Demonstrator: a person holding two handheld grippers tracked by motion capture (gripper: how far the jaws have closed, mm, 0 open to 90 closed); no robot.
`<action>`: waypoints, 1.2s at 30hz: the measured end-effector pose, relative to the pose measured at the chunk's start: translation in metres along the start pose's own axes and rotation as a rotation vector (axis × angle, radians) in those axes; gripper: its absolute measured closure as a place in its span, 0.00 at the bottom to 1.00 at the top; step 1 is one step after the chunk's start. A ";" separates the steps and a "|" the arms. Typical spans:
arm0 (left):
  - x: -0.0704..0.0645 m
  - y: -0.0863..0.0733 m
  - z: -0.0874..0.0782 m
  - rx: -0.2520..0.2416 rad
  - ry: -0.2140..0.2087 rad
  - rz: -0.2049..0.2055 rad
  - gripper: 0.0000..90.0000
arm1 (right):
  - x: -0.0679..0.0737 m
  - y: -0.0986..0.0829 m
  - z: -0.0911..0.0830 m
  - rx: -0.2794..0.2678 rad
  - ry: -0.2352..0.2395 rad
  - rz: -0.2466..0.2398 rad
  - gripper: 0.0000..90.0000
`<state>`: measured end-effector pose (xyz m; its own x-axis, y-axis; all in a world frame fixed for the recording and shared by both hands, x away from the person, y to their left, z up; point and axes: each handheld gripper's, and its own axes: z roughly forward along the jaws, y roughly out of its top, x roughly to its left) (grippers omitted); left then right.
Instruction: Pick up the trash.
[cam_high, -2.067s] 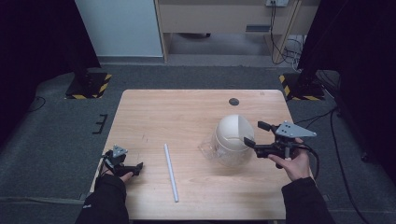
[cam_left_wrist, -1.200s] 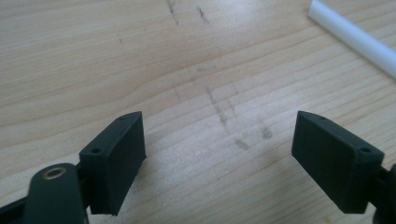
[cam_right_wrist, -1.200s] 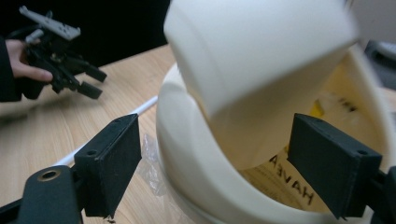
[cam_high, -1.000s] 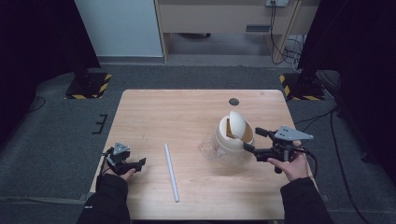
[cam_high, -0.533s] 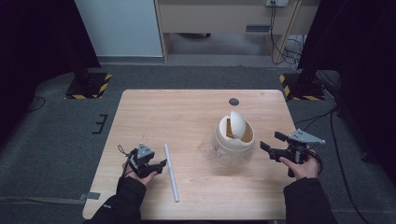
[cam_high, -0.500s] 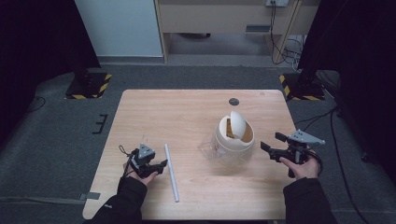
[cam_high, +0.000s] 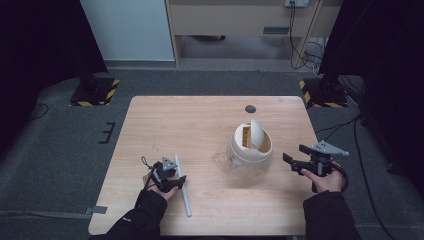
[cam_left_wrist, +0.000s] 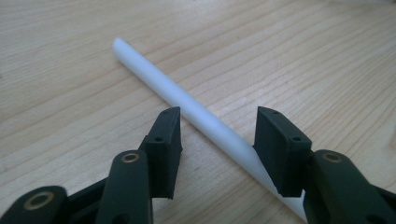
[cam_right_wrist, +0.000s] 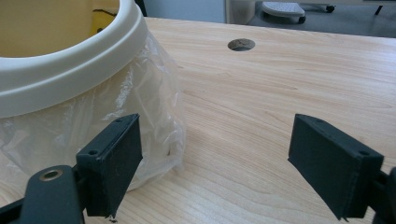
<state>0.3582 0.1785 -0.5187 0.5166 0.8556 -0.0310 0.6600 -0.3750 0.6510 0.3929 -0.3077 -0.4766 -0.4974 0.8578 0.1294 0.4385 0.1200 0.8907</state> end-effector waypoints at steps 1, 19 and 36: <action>-0.001 0.000 0.001 -0.003 0.005 0.008 0.59 | 0.000 0.000 0.000 0.001 -0.003 0.001 0.19; 0.006 0.009 -0.016 -0.088 -0.057 0.005 0.88 | -0.004 -0.001 -0.003 -0.010 -0.016 0.012 0.20; -0.004 0.028 -0.070 -0.464 -0.107 0.070 0.88 | 0.002 0.010 -0.008 -0.098 0.011 0.033 0.21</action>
<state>0.3365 0.1892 -0.4470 0.6202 0.7836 -0.0366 0.3207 -0.2107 0.9235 0.3906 -0.3088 -0.4635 -0.4925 0.8547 0.1640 0.3798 0.0415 0.9241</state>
